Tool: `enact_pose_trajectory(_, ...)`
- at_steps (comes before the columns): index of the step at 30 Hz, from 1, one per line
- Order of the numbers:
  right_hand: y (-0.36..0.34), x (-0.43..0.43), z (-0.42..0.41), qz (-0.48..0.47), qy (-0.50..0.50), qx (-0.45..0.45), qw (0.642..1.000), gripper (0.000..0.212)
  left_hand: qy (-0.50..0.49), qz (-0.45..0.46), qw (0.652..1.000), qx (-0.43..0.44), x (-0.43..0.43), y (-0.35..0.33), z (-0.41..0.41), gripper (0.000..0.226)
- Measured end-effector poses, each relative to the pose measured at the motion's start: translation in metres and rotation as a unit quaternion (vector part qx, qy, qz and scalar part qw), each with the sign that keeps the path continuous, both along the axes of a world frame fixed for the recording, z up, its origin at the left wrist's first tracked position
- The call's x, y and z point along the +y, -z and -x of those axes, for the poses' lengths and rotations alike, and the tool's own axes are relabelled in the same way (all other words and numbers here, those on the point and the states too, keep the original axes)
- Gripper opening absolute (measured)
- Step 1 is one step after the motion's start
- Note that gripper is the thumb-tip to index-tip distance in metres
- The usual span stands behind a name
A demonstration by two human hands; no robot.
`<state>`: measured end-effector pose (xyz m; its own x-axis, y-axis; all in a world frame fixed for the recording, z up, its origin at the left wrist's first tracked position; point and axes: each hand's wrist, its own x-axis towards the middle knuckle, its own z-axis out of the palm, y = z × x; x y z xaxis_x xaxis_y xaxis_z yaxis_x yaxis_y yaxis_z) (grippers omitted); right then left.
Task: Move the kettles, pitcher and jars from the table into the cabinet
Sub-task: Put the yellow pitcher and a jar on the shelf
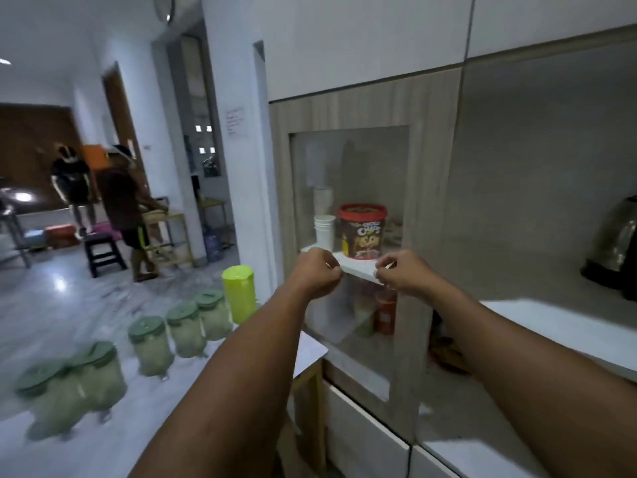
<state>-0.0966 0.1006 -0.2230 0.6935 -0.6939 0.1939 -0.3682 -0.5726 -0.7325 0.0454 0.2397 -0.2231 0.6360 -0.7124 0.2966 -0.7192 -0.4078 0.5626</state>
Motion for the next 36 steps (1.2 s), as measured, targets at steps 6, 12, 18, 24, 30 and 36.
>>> enact_pose_trajectory(6,0.011,0.082,-0.129,0.019,-0.121,0.022,0.992,0.008,-0.108,-0.031,0.993,0.027,0.118,0.016,-0.103,0.025)
enact_pose_trajectory(12,0.033,0.145,-0.242,0.004,-0.182,0.030,0.983,0.008,-0.167,-0.033,0.985,0.043,0.199,0.026,-0.193,0.025)
enact_pose_trajectory(18,0.065,0.157,-0.312,-0.017,-0.159,0.046,0.986,0.011,-0.182,-0.048,0.979,0.082,0.219,0.064,-0.263,0.033)
enact_pose_trajectory(24,0.113,0.115,-0.367,-0.054,-0.124,0.080,0.988,0.012,-0.177,-0.054,0.971,0.149,0.191,0.114,-0.320,0.035)
enact_pose_trajectory(30,0.155,0.055,-0.441,-0.071,-0.108,0.106,0.986,0.023,-0.190,-0.048,0.959,0.206,0.122,0.172,-0.388,0.042)
enact_pose_trajectory(36,0.199,-0.011,-0.544,-0.111,-0.101,0.146,0.978,0.049,-0.237,-0.040,0.915,0.323,0.048,0.225,-0.450,0.011)
